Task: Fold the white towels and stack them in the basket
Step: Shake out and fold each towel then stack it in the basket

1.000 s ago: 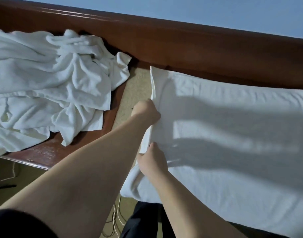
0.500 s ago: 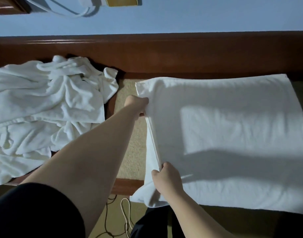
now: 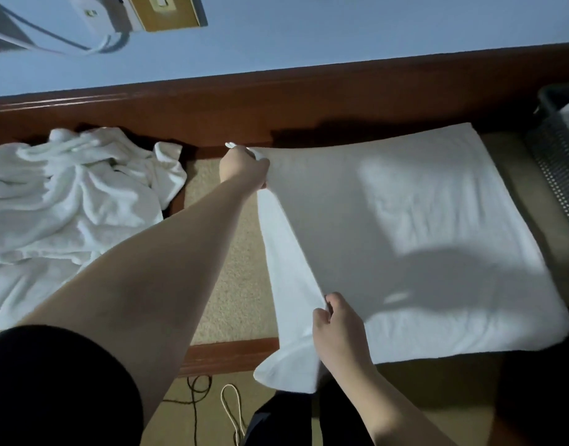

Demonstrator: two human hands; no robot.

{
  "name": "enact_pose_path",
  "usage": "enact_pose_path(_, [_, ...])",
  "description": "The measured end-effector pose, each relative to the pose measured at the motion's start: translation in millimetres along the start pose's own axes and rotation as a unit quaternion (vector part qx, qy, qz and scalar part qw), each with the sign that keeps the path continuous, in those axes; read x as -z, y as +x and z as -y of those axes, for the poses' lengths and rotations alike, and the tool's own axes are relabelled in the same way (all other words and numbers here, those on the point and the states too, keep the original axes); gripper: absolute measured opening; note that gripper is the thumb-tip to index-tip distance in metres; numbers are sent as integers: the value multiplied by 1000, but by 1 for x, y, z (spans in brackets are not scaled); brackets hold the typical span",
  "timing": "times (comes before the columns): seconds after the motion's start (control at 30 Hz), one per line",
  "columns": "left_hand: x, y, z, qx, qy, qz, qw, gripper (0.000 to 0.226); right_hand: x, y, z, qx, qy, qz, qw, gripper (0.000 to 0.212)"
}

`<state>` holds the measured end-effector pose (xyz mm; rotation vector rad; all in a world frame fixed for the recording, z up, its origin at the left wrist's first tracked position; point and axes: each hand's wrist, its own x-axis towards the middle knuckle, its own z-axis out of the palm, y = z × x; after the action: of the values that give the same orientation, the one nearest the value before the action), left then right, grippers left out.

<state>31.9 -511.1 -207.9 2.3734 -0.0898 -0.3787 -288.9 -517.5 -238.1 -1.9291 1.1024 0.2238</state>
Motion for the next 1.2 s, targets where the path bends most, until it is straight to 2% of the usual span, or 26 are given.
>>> enact_pose_path(0.13, [-17, -4, -24, -47, 21, 20, 999, 20, 16, 8, -22, -91, 8, 71, 993, 16])
enact_pose_path(0.27, [-43, -14, -58, -56, -5, 39, 998, 21, 40, 11, -42, -51, 52, 20, 997, 19])
enact_pose_path(0.4, [-78, -29, -81, -85, 12, 55, 995, 19, 61, 18, -68, -103, 72, 78, 989, 17])
enact_pose_path(0.53, [-111, -32, -96, -70, 2, 67, 995, 17, 81, 25, -86, -102, 157, 70, 980, 12])
enact_pose_path(0.6, [-125, -33, -104, -62, 4, 69, 996, 17, 91, 29, -97, -104, 150, 83, 980, 9])
enact_pose_path(0.73, [-150, -38, -116, -63, 24, 80, 994, 18, 103, 35, -125, -103, 67, 156, 980, 16])
enact_pose_path(0.87, [-173, -39, -122, -59, 22, 82, 995, 17, 111, 45, -138, -105, 57, 129, 985, 15])
enact_pose_path(1.07, [-187, -31, -132, -52, -23, 73, 996, 13, 126, 46, -154, -106, 165, 57, 979, 7])
enact_pose_path(1.2, [-193, -30, -138, -61, -15, 90, 994, 14, 138, 40, -174, -112, 109, 134, 978, 14])
